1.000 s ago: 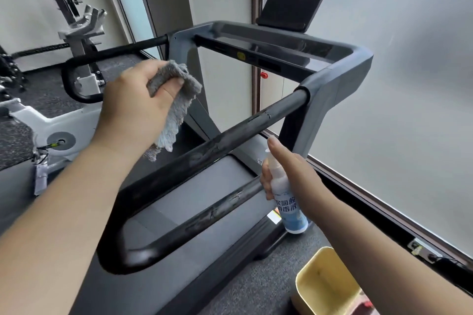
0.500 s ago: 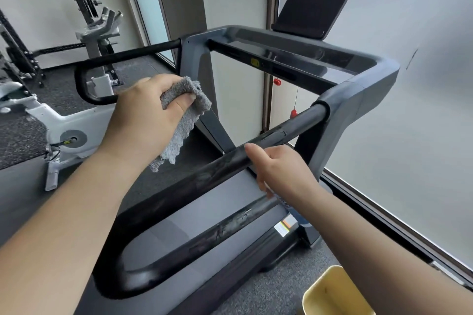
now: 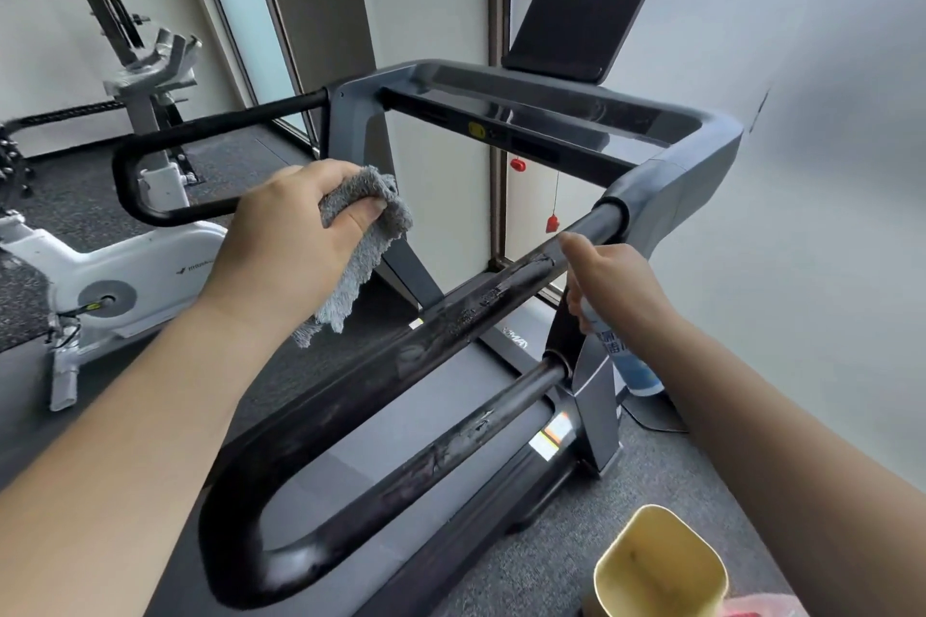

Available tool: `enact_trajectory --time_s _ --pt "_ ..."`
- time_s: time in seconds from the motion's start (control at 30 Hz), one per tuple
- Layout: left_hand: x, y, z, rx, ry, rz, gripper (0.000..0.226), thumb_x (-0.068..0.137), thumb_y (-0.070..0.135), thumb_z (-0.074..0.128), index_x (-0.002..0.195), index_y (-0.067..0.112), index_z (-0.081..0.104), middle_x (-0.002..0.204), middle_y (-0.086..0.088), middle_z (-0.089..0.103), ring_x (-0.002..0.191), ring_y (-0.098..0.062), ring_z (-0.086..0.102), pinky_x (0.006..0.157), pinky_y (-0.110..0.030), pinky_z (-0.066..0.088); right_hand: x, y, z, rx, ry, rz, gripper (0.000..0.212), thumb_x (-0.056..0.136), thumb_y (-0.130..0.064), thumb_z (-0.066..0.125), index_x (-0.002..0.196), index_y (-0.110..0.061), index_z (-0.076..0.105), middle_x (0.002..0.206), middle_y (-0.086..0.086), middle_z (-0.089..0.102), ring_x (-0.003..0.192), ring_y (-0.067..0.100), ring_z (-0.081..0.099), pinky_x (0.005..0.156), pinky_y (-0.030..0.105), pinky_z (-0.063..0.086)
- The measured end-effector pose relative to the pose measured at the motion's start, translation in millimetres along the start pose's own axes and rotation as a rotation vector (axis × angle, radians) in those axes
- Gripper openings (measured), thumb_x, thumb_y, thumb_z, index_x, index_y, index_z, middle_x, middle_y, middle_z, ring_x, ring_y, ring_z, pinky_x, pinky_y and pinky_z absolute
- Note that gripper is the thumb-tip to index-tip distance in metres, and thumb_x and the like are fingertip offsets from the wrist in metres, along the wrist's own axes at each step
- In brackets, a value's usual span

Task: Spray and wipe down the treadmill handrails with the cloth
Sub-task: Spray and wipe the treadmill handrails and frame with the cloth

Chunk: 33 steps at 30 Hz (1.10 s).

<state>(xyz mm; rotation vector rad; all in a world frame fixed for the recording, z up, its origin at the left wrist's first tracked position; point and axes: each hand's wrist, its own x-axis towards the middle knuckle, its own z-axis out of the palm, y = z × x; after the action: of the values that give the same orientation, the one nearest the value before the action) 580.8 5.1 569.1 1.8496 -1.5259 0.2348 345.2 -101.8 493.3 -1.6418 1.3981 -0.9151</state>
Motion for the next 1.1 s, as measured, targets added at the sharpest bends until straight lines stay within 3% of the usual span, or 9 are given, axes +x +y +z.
enact_trajectory --time_s 0.2,0.43,0.53,0.67,0.8,0.9,1.0,1.1 --pt "-6 6 -2 -0.061 -0.062 0.033 0.033 0.089 0.037 0.060 0.120 0.026 0.063 0.116 -0.001 0.063 0.105 -0.017 0.055 0.082 -0.018 0.033 0 10 -12 0.125 0.069 0.081 0.067 0.088 -0.060 0.045 0.048 -0.008 0.053 0.048 0.009 0.060 0.038 0.023 0.057 0.064 0.037 0.054" --pt "-6 32 42 -0.140 -0.166 0.104 0.031 0.094 0.033 0.053 0.123 0.027 0.062 0.115 -0.004 0.063 0.108 -0.021 0.056 0.092 -0.026 0.042 -8 20 -13 0.276 0.081 0.106 0.070 0.090 -0.060 0.045 0.037 -0.014 0.051 0.050 0.014 0.059 0.044 0.026 0.057 0.064 0.036 0.053" --pt "-5 52 66 -0.121 -0.201 0.124 0.030 0.095 0.031 0.052 0.122 0.028 0.062 0.112 -0.006 0.062 0.107 -0.023 0.054 0.085 -0.023 0.036 -5 25 -19 0.301 0.075 0.116 0.066 0.091 -0.057 0.046 0.046 -0.009 0.051 0.043 0.006 0.058 0.043 0.025 0.055 0.060 0.033 0.051" --pt "13 85 97 -0.116 -0.191 0.152 0.027 0.095 0.032 0.051 0.119 0.029 0.064 0.106 -0.008 0.062 0.106 -0.028 0.052 0.083 -0.026 0.037 5 31 -31 0.326 0.030 0.108 0.065 0.090 -0.056 0.046 0.046 -0.009 0.049 0.044 0.006 0.057 0.043 0.026 0.054 0.059 0.034 0.050" --pt "36 122 137 -0.014 -0.197 0.168 0.032 0.097 0.037 0.044 0.124 0.030 0.060 0.108 -0.010 0.060 0.107 -0.032 0.048 0.087 -0.036 0.040 21 34 -48 0.345 -0.015 0.102 0.065 0.090 -0.057 0.047 0.045 -0.010 0.049 0.043 0.006 0.056 0.044 0.026 0.054 0.061 0.037 0.052" --pt "42 137 168 0.183 -0.339 0.137 0.038 0.100 0.042 0.032 0.126 0.024 0.053 0.116 -0.011 0.058 0.111 -0.032 0.046 0.087 -0.040 0.039 32 39 -61 0.319 -0.047 0.065 0.066 0.090 -0.057 0.046 0.044 -0.010 0.052 0.043 0.006 0.057 0.043 0.025 0.055 0.066 0.039 0.053" --pt "37 141 194 0.324 -0.468 0.067 0.051 0.099 0.048 0.027 0.139 0.018 0.038 0.129 -0.013 0.052 0.120 -0.033 0.043 0.094 -0.043 0.037 41 46 -73 0.298 -0.073 0.042 0.068 0.091 -0.058 0.044 0.040 -0.013 0.051 0.043 0.007 0.057 0.043 0.023 0.055 0.072 0.041 0.053" --pt "36 145 207 0.425 -0.441 0.020 0.069 0.093 0.060 0.028 0.146 0.016 0.023 0.135 -0.015 0.048 0.119 -0.036 0.047 0.091 -0.044 0.040 48 53 -79 0.296 -0.095 0.044 0.068 0.090 -0.058 0.043 0.039 -0.015 0.051 0.042 0.006 0.056 0.044 0.024 0.055 0.067 0.036 0.050"
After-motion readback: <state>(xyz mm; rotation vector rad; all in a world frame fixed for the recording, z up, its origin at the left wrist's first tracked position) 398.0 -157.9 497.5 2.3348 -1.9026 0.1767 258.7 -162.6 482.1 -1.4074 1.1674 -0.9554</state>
